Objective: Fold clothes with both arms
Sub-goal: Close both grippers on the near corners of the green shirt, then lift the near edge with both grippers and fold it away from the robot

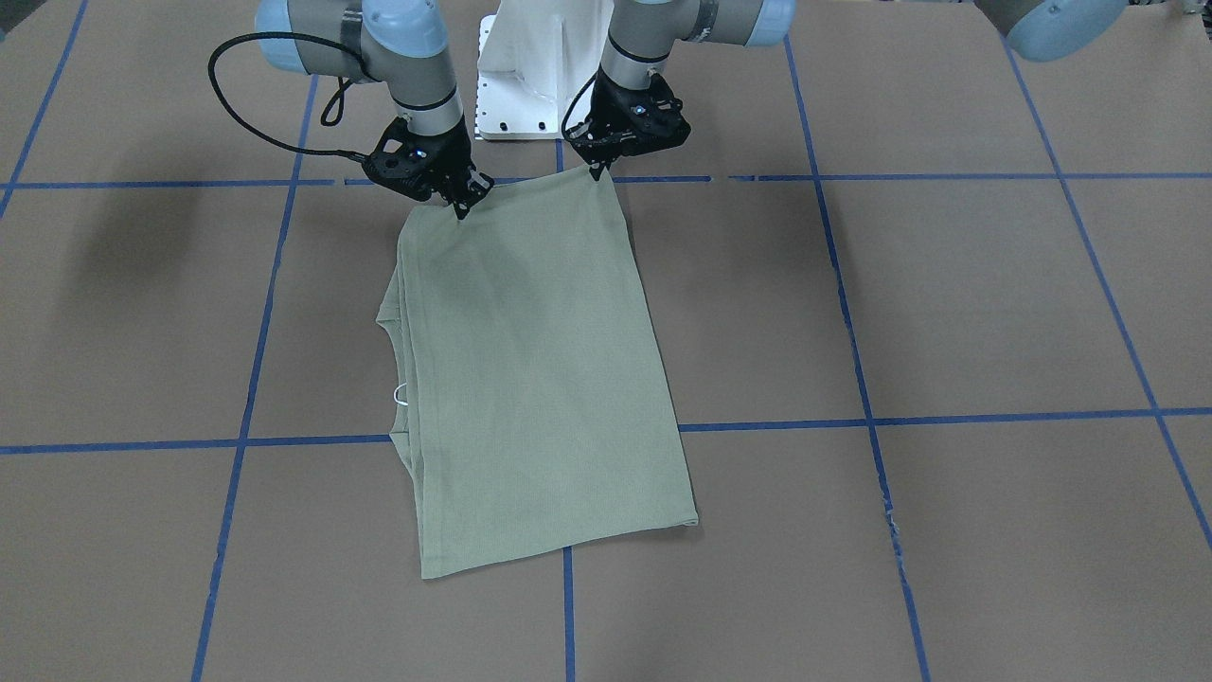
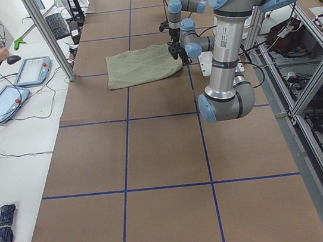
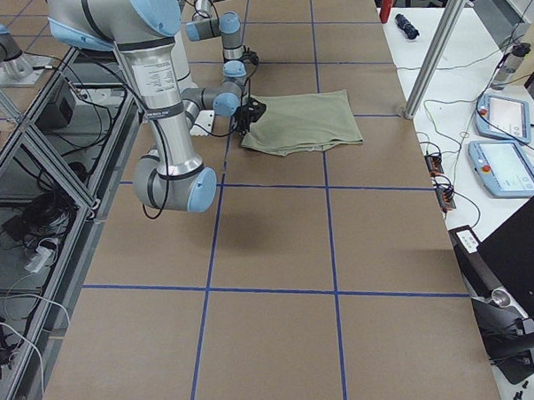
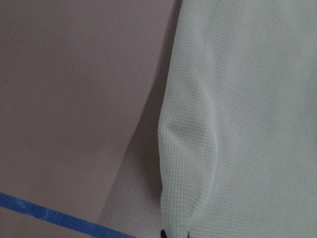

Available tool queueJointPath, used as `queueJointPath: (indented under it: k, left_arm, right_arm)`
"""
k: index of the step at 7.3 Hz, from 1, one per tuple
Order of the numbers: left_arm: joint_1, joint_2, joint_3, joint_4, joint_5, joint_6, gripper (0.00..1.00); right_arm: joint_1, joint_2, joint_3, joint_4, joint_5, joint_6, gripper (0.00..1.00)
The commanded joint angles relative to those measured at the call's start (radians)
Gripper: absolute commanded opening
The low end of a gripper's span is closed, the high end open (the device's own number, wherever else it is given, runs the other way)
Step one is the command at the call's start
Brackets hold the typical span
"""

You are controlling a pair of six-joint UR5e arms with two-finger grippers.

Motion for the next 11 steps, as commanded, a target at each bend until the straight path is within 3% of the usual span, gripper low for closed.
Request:
queueJointPath:
  k: [1, 4, 7, 9, 11]
  left_arm:
    - [-0.001, 0.010, -0.030, 0.006, -0.002, 0.033, 0.00]
    - [0.003, 0.067, -0.169, 0.049, -0.002, 0.073, 0.00]
    - [0.028, 0.064, -0.270, 0.155, -0.002, 0.073, 0.00]
    - [0.025, 0.053, -0.254, 0.153, -0.005, 0.075, 0.00]
    - [-0.082, 0.018, -0.210, 0.138, -0.003, 0.099, 0.00]
  right_arm:
    - [0.008, 0.003, 0.049, 0.000, 0.000, 0.002, 0.00]
    - [-0.013, -0.009, 0.125, -0.002, 0.047, -0.002, 0.00]
    - [-0.021, -0.014, 0.201, -0.003, 0.176, 0.001, 0.00]
    - [0.018, -0.007, 0.183, -0.003, 0.159, -0.001, 0.00]
    - [0.110, 0.017, 0.129, -0.003, 0.080, -0.001, 0.00]
